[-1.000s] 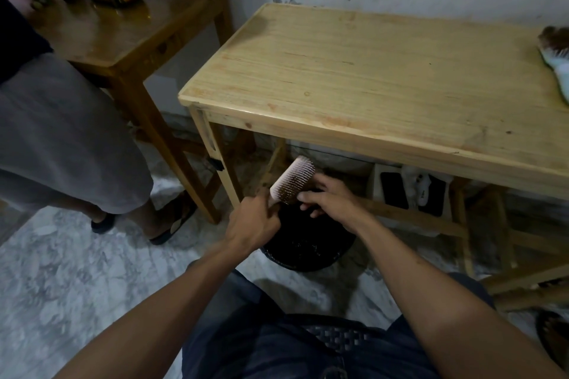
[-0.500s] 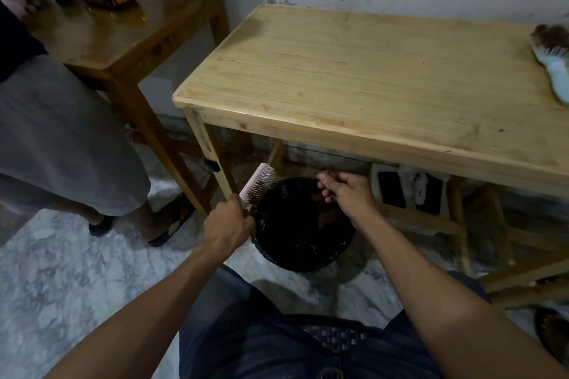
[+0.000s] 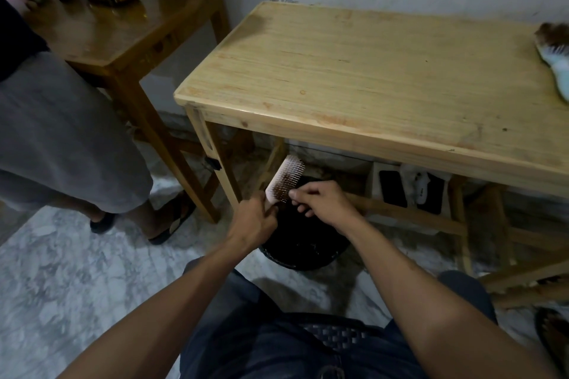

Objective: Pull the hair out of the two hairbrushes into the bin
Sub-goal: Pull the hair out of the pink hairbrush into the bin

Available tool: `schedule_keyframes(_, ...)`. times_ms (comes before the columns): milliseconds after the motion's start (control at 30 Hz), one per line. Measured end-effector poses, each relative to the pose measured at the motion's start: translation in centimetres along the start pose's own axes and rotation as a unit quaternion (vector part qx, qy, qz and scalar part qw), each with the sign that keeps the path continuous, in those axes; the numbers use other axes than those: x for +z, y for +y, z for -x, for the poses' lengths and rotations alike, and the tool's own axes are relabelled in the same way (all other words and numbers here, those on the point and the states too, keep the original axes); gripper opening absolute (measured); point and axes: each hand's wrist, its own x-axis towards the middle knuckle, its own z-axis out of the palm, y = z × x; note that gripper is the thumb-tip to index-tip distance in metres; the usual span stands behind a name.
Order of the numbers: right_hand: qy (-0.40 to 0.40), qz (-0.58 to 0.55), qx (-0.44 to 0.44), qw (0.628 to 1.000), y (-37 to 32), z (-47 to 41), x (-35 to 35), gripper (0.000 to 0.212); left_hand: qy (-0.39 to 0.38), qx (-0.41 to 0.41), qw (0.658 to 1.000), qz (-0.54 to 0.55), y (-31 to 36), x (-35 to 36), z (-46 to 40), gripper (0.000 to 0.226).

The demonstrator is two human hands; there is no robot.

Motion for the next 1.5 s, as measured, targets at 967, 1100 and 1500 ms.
schedule_keyframes(967,0.06,-0.098,0.056,0.992,0.6,0.3,-2.3,0.061,0.007,0.003,0.999,0.031,0.3,0.4,0.2,0.024)
schedule_keyframes(1100,-0.016,-0.171,0.042,0.984,0.0,0.7,-1.9,0.056,0.001,0.046,0.999,-0.006,0.9,0.4,0.2,0.028)
schedule_keyframes(1500,0.017,-0.131,0.004,0.991,0.8,0.7,-2.0,0.019,-0.001,0.075,0.996,-0.056,0.4,-0.2,-0.3,0.029)
